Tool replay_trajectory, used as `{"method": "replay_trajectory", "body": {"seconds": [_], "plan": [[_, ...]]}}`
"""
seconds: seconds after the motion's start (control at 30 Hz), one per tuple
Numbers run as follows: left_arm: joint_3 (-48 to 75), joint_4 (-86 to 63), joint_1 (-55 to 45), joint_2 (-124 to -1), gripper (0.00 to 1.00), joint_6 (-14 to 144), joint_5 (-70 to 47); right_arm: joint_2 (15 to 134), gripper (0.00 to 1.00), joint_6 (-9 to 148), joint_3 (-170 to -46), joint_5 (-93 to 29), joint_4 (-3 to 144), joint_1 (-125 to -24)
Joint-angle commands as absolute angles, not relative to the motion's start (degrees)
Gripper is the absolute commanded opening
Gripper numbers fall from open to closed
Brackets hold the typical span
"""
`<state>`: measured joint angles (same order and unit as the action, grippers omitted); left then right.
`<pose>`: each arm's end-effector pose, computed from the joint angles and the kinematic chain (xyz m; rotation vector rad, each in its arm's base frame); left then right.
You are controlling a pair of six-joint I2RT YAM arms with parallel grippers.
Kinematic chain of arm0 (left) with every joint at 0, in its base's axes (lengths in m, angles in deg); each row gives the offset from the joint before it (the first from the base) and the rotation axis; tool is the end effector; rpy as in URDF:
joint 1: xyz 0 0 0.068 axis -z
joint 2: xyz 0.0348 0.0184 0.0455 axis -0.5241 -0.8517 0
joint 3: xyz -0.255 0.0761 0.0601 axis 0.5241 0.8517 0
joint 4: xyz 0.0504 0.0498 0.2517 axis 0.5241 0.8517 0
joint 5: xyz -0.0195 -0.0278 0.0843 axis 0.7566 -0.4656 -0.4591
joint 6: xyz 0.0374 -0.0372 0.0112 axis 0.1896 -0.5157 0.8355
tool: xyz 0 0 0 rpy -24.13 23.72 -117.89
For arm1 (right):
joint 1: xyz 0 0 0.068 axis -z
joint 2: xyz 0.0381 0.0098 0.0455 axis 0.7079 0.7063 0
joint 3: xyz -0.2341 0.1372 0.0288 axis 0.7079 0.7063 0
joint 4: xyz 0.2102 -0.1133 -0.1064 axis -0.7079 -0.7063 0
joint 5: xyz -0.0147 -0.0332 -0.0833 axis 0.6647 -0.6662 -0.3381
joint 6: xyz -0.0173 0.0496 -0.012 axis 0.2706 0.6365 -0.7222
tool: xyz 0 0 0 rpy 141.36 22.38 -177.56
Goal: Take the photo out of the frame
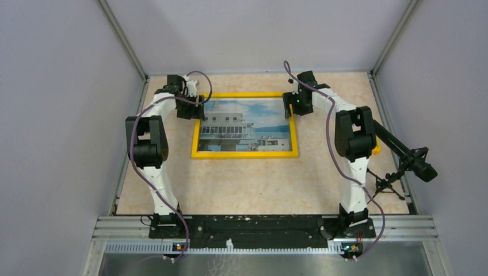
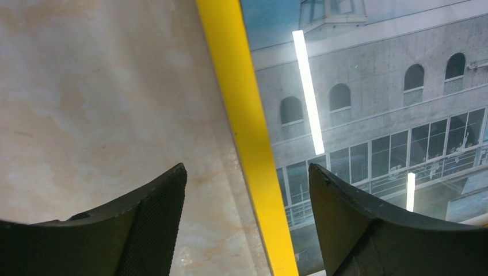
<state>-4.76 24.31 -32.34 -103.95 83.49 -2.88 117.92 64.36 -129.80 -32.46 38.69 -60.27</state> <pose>0.4389 -0.0048 0.1974 0.2475 2.5849 -0.3397 0.4523 0.1277 0.1811 -0.3541 2.5917 0.2735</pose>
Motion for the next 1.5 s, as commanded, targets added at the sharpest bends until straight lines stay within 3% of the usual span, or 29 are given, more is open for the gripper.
{"method": "replay_trajectory", "body": {"seconds": [0.0, 0.13, 0.3, 0.53, 0.73, 0.8, 0.87, 1.0, 1.17, 1.3, 1.47], "plan": [[-6.4, 23.2, -29.0, -105.1, 0.69, 84.6, -6.9, 120.0, 0.64, 64.9, -132.7, -31.1, 39.0, -60.2], [-4.0, 24.3, -28.8, -104.8, 0.57, 84.2, -9.5, 118.9, 0.58, 64.8, -128.6, -30.7, 39.3, -60.2], [1.8, 23.8, -28.8, -101.8, 0.39, 84.5, -8.6, 116.3, 0.4, 64.5, -122.3, -30.5, 39.7, -60.2], [12.2, 24.5, -28.8, -95.2, 0.14, 87.2, -7.3, 110.8, 0.23, 63.4, -112.1, -30.6, 39.6, -60.2], [21.9, 26.9, -28.8, -87.9, 0.09, 88.4, -5.3, 104.9, 0.12, 63.0, -101.9, -29.6, 39.1, -60.3], [24.2, 27.6, -28.7, -85.8, 0.09, 88.6, -4.8, 103.0, 0.12, 62.9, -99.6, -29.4, 38.9, -60.3], [25.5, 27.8, -28.9, -83.8, 0.1, 87.0, -6.7, 101.6, 0.19, 62.9, -98.6, -30.1, 38.6, -60.3], [26.7, 26.8, -28.9, -81.7, 0.18, 84.2, -8.0, 100.0, 0.58, 60.9, -99.3, -32.6, 36.1, -60.3], [26.0, 26.3, -29.0, -82.1, 0.34, 83.1, -9.8, 96.2, 0.83, 60.3, -97.9, -33.9, 35.4, -60.3], [26.5, 26.0, -28.9, -81.8, 0.39, 81.7, -10.5, 94.8, 0.8, 59.9, -96.2, -30.2, 34.9, -60.3], [26.9, 25.2, -29.0, -82.2, 0.39, 80.4, -9.4, 95.9, 0.59, 59.8, -95.1, -27.6, 35.9, -60.9]]}}
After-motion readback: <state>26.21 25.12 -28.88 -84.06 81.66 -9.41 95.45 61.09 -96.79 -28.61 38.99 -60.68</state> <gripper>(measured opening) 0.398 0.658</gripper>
